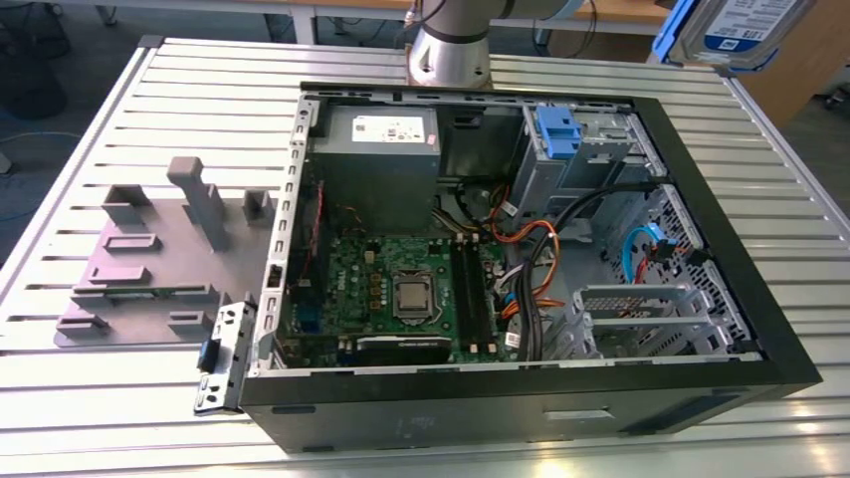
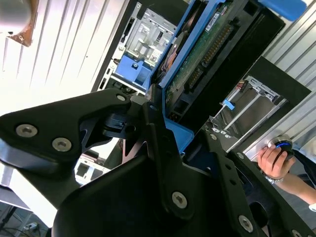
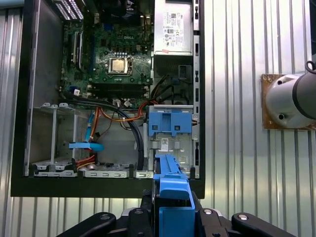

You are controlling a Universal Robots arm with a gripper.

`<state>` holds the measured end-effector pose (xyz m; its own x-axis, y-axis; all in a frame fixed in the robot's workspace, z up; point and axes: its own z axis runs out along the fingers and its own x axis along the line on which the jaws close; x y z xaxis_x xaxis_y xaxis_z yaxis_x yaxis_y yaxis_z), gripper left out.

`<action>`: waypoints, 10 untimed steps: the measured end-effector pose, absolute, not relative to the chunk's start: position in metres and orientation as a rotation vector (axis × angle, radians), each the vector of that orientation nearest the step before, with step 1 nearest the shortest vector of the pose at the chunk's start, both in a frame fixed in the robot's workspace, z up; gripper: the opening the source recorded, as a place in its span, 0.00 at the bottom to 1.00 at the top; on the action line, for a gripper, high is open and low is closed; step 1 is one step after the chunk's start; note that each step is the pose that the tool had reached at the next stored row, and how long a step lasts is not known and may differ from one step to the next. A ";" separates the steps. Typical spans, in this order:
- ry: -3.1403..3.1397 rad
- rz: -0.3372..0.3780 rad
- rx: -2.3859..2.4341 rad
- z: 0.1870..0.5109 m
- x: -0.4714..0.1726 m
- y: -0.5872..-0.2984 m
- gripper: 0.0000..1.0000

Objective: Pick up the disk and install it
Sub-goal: 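Pick up the disk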

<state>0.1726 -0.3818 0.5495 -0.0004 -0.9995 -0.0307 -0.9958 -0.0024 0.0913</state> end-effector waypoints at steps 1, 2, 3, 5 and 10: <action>-2.188 -0.134 2.190 0.549 0.173 -0.382 0.37; -2.188 -0.134 2.190 0.549 0.173 -0.383 0.37; -2.188 -0.134 2.190 0.549 0.173 -0.383 0.37; -2.188 -0.134 2.190 0.549 0.173 -0.384 0.37; -2.188 -0.134 2.190 0.549 0.173 -0.385 0.37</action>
